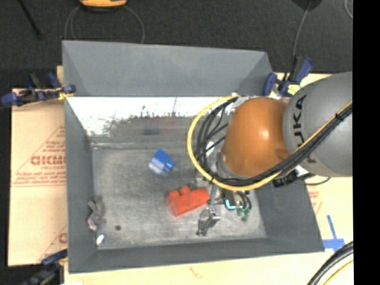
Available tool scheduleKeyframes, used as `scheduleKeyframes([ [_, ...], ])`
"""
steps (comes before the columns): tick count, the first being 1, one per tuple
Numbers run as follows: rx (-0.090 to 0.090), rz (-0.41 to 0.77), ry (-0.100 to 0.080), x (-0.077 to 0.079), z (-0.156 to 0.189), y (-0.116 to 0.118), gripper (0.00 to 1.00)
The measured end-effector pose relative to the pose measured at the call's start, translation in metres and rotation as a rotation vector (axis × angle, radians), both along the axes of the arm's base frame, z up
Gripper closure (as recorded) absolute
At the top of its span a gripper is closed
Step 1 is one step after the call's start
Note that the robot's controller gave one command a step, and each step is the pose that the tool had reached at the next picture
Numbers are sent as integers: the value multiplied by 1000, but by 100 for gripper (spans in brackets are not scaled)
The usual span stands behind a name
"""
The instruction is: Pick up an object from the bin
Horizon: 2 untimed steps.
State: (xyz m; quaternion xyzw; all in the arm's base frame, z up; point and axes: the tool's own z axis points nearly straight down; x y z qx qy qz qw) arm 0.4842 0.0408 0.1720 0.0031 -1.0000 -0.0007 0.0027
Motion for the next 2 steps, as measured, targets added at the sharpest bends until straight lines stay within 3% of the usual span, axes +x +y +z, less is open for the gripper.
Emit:
scheduleKeyframes([
  [1,-1,135,-12,83,-99,-19,0],
  [2,0,132,-11,85,-97,-19,0],
])
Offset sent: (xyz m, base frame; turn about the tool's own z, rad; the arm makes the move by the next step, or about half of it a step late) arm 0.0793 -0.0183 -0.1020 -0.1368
